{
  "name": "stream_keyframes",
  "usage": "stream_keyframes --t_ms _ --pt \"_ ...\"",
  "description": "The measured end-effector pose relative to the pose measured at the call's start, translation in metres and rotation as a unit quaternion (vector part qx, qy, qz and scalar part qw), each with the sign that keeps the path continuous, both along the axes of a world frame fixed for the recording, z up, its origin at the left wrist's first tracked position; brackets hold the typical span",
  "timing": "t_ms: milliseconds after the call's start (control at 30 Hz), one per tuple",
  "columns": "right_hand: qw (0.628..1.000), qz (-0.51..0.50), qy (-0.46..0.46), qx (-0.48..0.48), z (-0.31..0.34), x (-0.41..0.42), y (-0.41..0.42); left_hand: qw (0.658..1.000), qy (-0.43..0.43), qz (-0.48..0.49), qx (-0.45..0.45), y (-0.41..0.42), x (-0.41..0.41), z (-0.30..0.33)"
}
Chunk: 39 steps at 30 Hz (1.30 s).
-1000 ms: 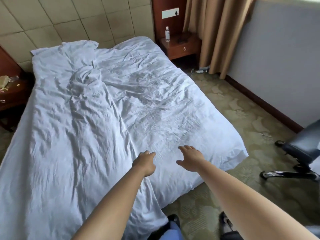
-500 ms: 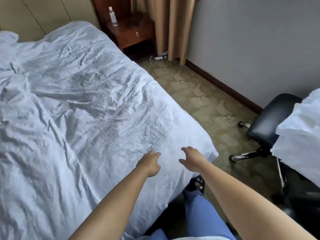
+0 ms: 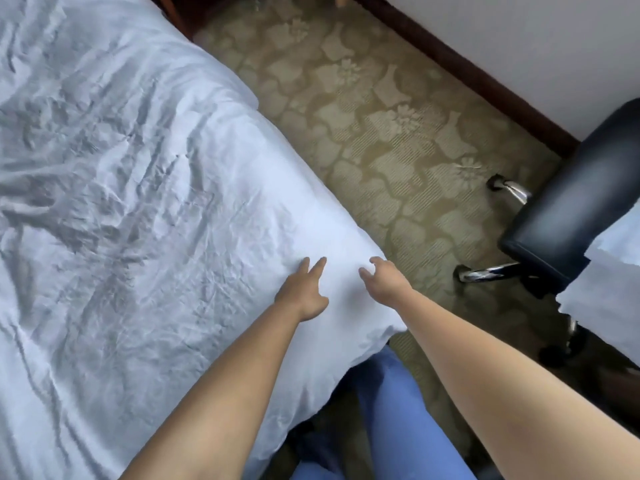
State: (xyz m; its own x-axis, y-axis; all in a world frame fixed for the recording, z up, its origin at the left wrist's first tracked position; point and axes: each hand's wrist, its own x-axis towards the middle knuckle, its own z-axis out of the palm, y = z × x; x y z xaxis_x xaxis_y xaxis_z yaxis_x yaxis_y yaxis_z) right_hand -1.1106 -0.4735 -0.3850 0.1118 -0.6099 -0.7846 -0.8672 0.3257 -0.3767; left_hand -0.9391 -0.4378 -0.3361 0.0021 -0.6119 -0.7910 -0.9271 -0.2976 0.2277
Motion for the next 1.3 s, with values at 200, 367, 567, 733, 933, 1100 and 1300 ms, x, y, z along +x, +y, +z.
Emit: stream_keyframes --t_ms 200,367,567,733,933,1100,1300 --pt "0.993 -0.086 -0.027 0.074 -0.056 0.002 -0.027 0.995 -0.015 0.03 0.097 -0.017 -0.002 -0.048" --pt "0.96 -0.214 -0.032 0.176 -0.087 -0.004 -0.023 0.991 -0.044 0.018 0.123 -0.019 -0.009 -0.069" --pt "0.972 -0.186 -0.011 0.141 -0.088 -0.007 -0.041 0.99 -0.033 0.003 0.137 -0.022 -0.006 -0.07" --pt "0.988 -0.145 -0.015 -0.059 -0.023 0.022 -0.036 0.956 0.089 0.244 0.137 -0.05 0.005 -0.032" --pt "0.963 0.033 -0.225 -0.142 0.074 0.083 0.016 0.825 0.196 0.527 0.044 -0.061 0.032 0.024" --pt "0.964 -0.006 -0.262 -0.049 0.112 0.092 0.037 0.841 0.162 0.51 -0.076 -0.033 0.047 0.08" --pt "0.948 -0.297 -0.115 0.018 0.123 0.081 0.038 0.783 0.209 0.572 -0.125 0.023 0.079 0.131"
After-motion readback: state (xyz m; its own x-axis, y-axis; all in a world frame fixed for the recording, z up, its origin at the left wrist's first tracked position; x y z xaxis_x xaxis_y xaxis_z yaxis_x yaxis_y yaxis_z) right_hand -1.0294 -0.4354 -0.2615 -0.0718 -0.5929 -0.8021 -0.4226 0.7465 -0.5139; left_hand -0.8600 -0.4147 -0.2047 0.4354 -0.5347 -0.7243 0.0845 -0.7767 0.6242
